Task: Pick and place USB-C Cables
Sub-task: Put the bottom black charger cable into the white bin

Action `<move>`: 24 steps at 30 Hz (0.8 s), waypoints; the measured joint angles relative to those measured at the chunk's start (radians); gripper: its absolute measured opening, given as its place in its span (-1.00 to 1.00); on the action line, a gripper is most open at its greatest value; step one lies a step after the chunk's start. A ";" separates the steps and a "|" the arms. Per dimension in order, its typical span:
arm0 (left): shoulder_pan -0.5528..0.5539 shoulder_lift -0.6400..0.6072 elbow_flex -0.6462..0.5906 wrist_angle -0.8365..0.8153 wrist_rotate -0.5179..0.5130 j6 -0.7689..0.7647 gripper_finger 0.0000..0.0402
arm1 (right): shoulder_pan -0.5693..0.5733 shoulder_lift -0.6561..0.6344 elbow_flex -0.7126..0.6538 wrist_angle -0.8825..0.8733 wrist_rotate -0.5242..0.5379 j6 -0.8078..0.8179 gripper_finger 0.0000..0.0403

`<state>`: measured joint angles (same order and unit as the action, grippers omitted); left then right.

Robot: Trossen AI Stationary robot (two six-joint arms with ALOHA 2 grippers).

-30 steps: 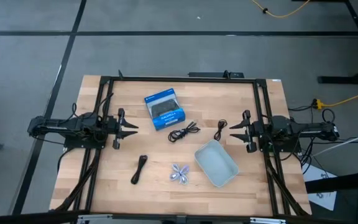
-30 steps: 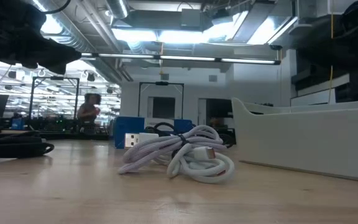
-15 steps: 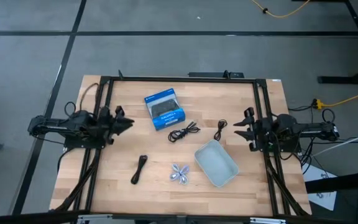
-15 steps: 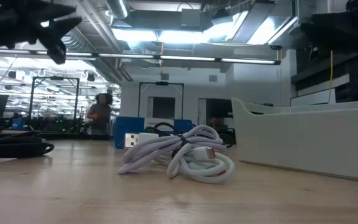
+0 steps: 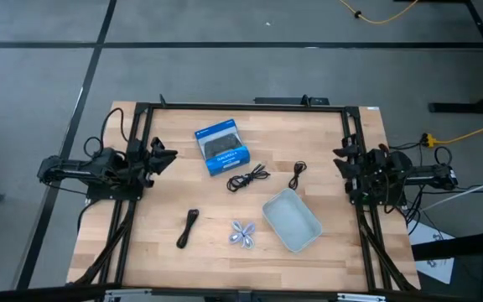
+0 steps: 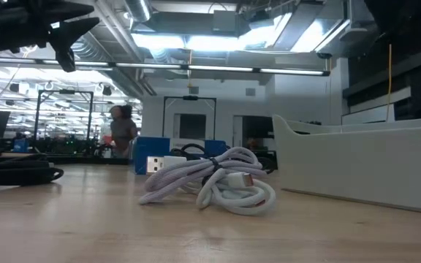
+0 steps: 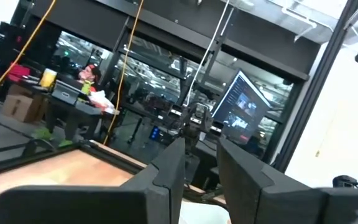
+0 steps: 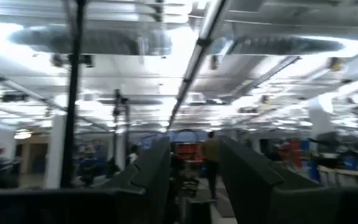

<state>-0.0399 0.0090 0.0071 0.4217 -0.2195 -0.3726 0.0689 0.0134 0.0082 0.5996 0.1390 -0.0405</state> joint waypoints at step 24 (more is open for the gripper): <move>0.000 0.084 0.000 0.074 -0.098 0.073 -0.57 | 0.000 0.719 0.325 0.203 0.044 0.037 -0.30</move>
<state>-0.0395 0.0932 0.0071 0.4955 -0.3179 -0.2995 0.0685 0.7323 0.3333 0.8024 0.1832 -0.0034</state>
